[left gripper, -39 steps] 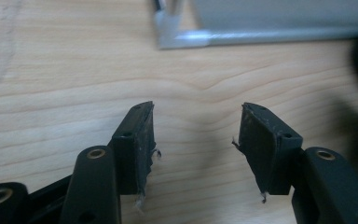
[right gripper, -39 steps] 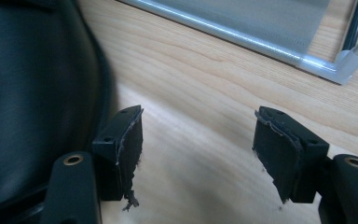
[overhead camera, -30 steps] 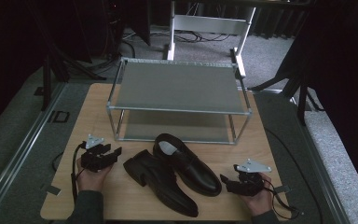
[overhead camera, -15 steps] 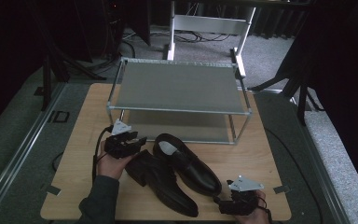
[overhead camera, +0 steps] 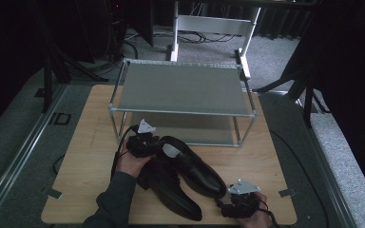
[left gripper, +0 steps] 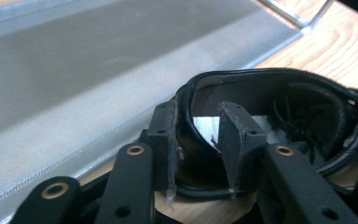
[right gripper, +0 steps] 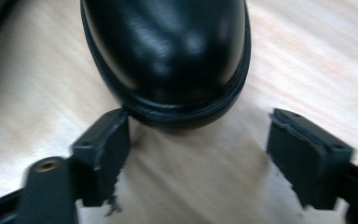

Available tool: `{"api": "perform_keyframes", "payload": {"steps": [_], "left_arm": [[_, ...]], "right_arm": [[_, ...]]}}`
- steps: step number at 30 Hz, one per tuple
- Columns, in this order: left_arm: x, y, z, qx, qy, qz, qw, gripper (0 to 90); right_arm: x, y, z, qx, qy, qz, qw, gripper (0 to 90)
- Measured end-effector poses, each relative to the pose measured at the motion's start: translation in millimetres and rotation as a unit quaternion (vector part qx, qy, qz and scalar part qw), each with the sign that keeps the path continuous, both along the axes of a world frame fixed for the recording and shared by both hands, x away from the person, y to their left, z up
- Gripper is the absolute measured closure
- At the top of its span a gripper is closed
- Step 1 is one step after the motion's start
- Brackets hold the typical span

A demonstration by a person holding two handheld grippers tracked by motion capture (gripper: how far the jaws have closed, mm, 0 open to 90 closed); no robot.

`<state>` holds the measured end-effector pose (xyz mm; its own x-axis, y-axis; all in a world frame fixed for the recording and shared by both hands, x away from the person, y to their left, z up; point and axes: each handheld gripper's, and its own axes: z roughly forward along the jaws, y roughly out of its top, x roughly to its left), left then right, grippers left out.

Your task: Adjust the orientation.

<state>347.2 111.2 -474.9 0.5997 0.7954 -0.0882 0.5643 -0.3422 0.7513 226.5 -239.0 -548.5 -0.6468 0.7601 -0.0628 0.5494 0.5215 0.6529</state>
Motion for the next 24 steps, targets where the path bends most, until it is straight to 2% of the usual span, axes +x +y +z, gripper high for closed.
{"api": "perform_keyframes", "payload": {"steps": [4,8,11,15,16,18,19,22,24], "left_arm": [[2.3,-0.6,-1.3,0.007,0.002,0.004,1.0,71.4],[3.4,-3.6,-2.4,0.014,0.004,0.003,0.9999,71.4],[2.2,-5.9,-1.3,0.016,0.006,-0.002,0.9999,71.3],[1.6,-6.1,-1.0,0.004,0.01,-0.007,0.9999,72.5],[0.8,-6.4,-0.7,0.004,0.01,-0.01,0.9999,72.3],[-1.9,-8.1,-0.4,0.007,0.008,-0.022,0.9997,71.7],[-2.4,-8.3,-0.5,0.007,0.008,-0.025,0.9996,71.3],[-2.8,-8.4,-0.9,0.005,0.006,-0.023,0.9997,71.2],[-2.2,-7.2,-1.5,-0.004,0.01,-0.019,0.9998,71.1]], "right_arm": [[6.6,-7.9,4.8,-0.004,-0.015,-0.019,0.9997,35.0],[19.0,-18.6,6.7,0.012,-0.01,-0.038,0.9991,39.0],[38.2,-27.0,8.1,0.007,-0.014,-0.067,0.9976,43.4],[53.3,-31.3,8.4,0.001,-0.014,-0.084,0.9963,46.5],[65.5,-33.7,9.0,-0.004,-0.02,-0.095,0.9952,49.0],[75.6,-36.6,9.6,0.003,-0.016,-0.106,0.9943,52.6],[83.2,-39.3,9.9,0.015,-0.009,-0.112,0.9936,53.9],[96.8,-41.7,9.6,0.018,0.006,-0.113,0.9935,54.1],[98.8,-40.6,9.2,0.009,-0.002,-0.107,0.9943,54.2]]}}
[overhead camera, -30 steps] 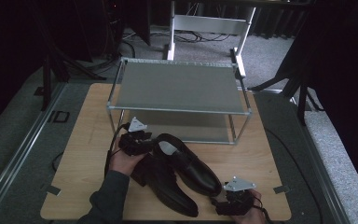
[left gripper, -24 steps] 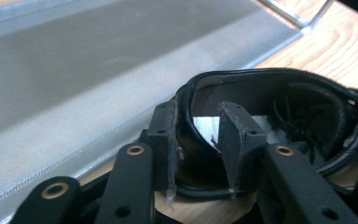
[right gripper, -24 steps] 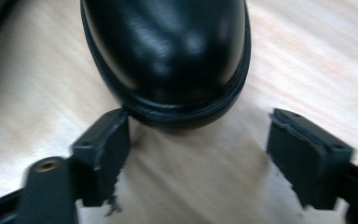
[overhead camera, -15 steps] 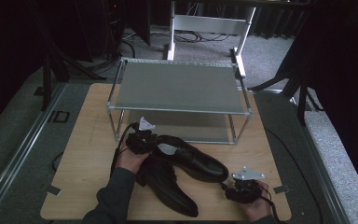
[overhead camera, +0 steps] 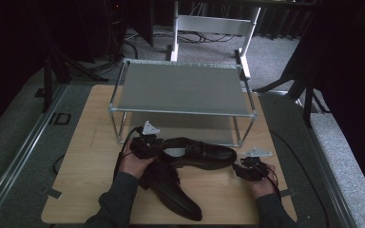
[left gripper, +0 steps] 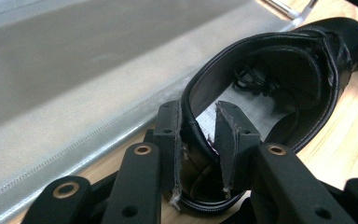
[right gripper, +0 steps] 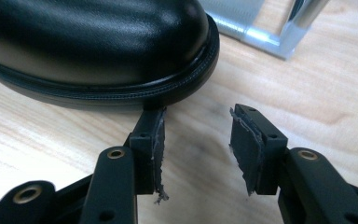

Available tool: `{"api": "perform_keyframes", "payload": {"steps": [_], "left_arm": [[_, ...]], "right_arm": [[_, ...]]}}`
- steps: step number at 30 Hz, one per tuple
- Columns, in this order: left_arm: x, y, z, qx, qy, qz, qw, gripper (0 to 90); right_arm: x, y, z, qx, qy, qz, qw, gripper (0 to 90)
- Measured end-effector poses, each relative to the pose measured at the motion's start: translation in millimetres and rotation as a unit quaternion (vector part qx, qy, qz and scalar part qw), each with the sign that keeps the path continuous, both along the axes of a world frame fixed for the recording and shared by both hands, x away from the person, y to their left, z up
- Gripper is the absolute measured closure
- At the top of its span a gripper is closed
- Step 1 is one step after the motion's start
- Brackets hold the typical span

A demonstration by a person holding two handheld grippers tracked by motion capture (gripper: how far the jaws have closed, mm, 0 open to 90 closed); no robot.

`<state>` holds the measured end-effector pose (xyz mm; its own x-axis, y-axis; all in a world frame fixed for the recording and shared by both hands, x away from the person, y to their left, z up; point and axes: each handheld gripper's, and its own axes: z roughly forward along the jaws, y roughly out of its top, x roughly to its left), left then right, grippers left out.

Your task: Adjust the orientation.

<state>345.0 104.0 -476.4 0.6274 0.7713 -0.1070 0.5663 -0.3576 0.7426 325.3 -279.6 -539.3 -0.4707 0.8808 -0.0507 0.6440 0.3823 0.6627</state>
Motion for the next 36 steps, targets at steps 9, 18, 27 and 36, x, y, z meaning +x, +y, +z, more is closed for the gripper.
{"api": "perform_keyframes", "payload": {"steps": [9,18,27,36], "left_arm": [[-3.2,6.9,-1.6,-0.009,0.004,0.005,0.9999,70.6],[-6.8,6.1,3.7,-0.035,-0.005,-0.013,0.9993,67.4],[-11.8,15.8,8.0,-0.028,-0.026,0.0,0.9993,66.9],[-14.2,21.0,-1.3,-0.02,0.001,-0.008,0.9998,70.2]], "right_arm": [[7.1,1.7,10.1,0.03,-0.02,-0.022,0.9991,59.3],[30.9,7.5,1.5,0.025,0.032,-0.051,0.9979,53.6],[-7.8,24.4,-1.5,0.052,0.016,0.022,0.9983,78.0],[5.0,52.4,-7.0,0.024,0.014,0.028,0.9992,89.7]]}}
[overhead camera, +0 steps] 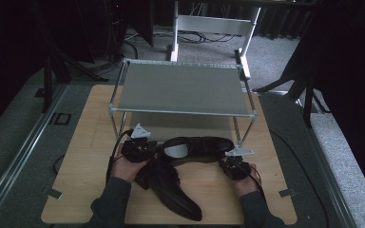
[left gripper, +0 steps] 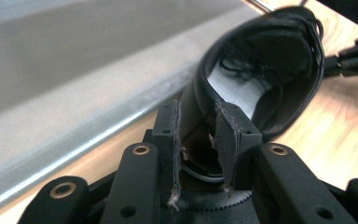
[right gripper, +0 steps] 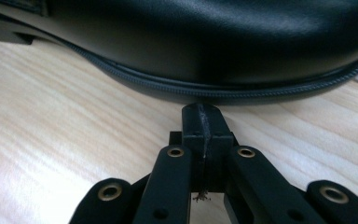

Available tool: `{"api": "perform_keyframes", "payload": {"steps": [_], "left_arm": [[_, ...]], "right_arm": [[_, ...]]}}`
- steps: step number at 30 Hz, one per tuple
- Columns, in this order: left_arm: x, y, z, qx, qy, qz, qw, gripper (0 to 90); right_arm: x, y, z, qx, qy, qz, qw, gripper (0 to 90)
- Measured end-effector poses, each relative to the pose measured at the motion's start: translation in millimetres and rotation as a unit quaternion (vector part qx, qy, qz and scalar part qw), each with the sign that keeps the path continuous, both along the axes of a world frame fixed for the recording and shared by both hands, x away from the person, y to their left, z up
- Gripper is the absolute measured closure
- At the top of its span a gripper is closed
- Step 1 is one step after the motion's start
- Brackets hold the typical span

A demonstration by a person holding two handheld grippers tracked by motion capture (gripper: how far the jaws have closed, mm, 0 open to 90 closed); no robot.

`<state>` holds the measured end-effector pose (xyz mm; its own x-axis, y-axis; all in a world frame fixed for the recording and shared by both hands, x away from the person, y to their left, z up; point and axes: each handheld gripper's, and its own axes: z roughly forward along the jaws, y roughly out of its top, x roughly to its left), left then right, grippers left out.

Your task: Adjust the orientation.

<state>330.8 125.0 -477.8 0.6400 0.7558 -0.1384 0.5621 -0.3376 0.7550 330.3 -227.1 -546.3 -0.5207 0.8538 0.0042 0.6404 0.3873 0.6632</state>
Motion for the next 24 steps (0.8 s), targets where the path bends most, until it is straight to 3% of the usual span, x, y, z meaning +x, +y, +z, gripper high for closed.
{"api": "perform_keyframes", "payload": {"steps": [5,12,17,18,19,20,24], "left_arm": [[0.7,-1.1,0.1,-0.004,0.001,0.001,1.0,71.7],[-1.3,-9.8,1.8,0.01,-0.005,-0.005,0.9999,72.9],[-2.1,-17.1,0.8,0.002,0.0,-0.009,1.0,73.0],[-2.4,-21.0,0.5,-0.007,0.002,-0.017,0.9998,73.1],[-2.4,-21.0,0.5,-0.007,0.002,-0.017,0.9998,73.9],[-3.0,-27.0,1.6,0.006,-0.002,-0.012,0.9999,74.4],[-3.8,-30.7,4.0,-0.005,0.0,-0.022,0.9997,74.4]], "right_arm": [[3.9,1.4,-0.6,0.009,-0.001,-0.015,0.9999,89.7],[15.9,0.2,2.1,0.023,-0.002,-0.042,0.9988,89.5],[26.0,-1.6,3.8,0.037,-0.001,-0.068,0.997,89.5],[30.1,-2.7,7.2,0.054,-0.006,-0.066,0.9963,88.9],[30.1,-2.7,7.2,0.054,-0.006,-0.066,0.9963,88.9],[33.2,0.8,12.2,0.041,-0.013,-0.069,0.9967,88.9],[37.7,3.7,15.8,0.032,-0.017,-0.067,0.9971,87.7]]}}
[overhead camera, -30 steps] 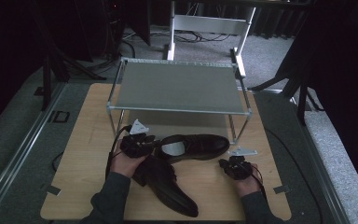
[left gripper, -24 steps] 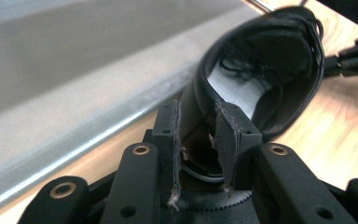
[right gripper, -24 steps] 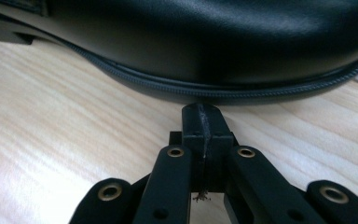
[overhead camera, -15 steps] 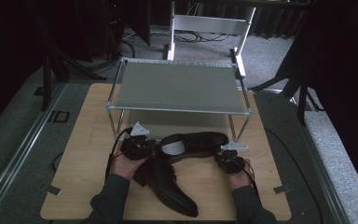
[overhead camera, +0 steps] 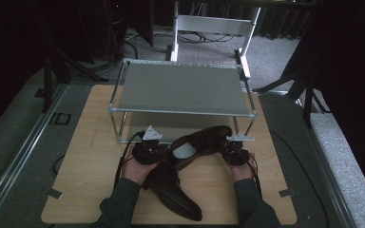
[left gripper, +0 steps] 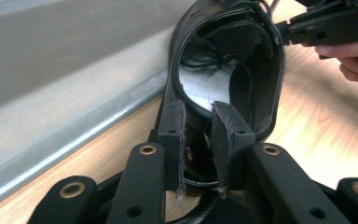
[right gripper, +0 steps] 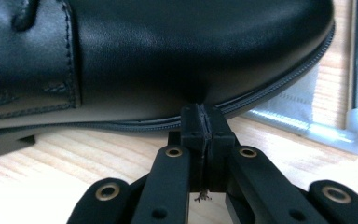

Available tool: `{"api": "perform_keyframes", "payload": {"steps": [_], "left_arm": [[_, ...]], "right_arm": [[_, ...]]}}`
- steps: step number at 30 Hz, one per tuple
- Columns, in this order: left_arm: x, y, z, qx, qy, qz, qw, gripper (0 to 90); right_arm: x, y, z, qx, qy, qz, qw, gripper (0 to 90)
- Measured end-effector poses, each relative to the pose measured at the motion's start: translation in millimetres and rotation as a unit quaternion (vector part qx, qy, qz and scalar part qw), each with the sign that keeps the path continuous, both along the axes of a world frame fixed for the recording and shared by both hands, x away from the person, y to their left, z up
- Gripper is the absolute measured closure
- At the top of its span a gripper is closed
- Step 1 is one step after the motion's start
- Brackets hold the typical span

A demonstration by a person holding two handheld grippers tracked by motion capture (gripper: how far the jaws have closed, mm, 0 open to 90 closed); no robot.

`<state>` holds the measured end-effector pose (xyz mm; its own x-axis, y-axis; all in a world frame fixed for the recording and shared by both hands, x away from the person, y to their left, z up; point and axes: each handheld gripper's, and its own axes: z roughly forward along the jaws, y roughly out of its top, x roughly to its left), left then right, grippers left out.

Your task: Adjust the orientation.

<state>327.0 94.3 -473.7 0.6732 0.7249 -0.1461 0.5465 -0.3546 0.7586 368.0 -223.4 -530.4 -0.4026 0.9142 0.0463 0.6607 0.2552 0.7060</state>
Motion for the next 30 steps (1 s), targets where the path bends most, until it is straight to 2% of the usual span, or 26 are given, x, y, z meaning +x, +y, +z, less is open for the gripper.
{"api": "perform_keyframes", "payload": {"steps": [1,4,8,9,10,11,12,15,17,19,22,23,25,26,30], "left_arm": [[-1.0,-1.7,1.2,0.006,-0.002,-0.002,1.0,74.7],[-2.6,-3.4,1.6,-0.003,0.002,-0.004,1.0,76.0],[-5.7,-4.4,1.7,-0.012,0.001,-0.01,0.9999,76.3],[-5.7,-4.4,1.7,-0.012,0.001,-0.01,0.9999,76.2],[-5.8,-4.2,1.7,-0.005,-0.003,-0.006,1.0,76.0],[-5.8,-4.2,1.7,-0.005,-0.003,-0.006,1.0,76.0],[-4.5,-2.8,1.0,0.001,-0.002,0.001,1.0,75.9],[-2.8,0.0,-0.3,0.004,-0.002,0.008,1.0,73.2],[-2.6,1.6,-0.8,0.008,-0.001,0.007,0.9999,71.6],[-3.1,3.4,-2.3,0.021,-0.006,0.012,0.9997,69.7],[-2.7,6.1,-3.5,0.021,-0.004,0.018,0.9996,69.6],[-2.3,7.1,-4.6,0.026,-0.004,0.022,0.9994,69.7],[-1.9,6.9,-6.0,0.029,0.001,0.02,0.9994,70.0],[-2.2,3.6,-6.9,0.042,0.0,0.012,0.999,70.2],[-2.8,-0.3,-5.8,0.052,-0.006,0.01,0.9986,72.0]], "right_arm": [[0.3,-1.1,0.1,0.002,0.002,-0.002,1.0,85.9],[-1.2,-3.3,-0.1,0.01,0.004,-0.001,0.9999,82.5],[-16.5,1.4,4.8,0.005,-0.003,0.007,1.0,70.8],[-16.5,1.4,4.8,0.005,-0.003,0.007,1.0,70.8],[-25.4,4.8,8.0,0.012,-0.007,0.011,0.9998,64.5],[-25.4,4.8,8.0,0.012,-0.007,0.011,0.9998,64.5],[-34.2,8.5,11.3,0.019,-0.013,0.022,0.9995,59.6],[-44.6,17.8,14.8,0.018,-0.014,0.047,0.9986,56.5],[-46.6,20.6,15.2,0.014,-0.016,0.051,0.9985,56.4],[-51.2,28.7,13.9,0.004,-0.014,0.07,0.9974,56.6],[-51.7,35.2,8.3,-0.01,-0.007,0.083,0.9965,59.1],[-49.0,39.9,-0.6,-0.025,0.008,0.092,0.9954,66.7],[-47.1,41.3,-4.1,-0.032,0.011,0.093,0.9951,68.6],[-42.9,43.2,-10.1,-0.035,0.022,0.085,0.9955,71.2],[-36.7,43.3,-14.4,-0.032,0.026,0.073,0.9964,72.1]]}}
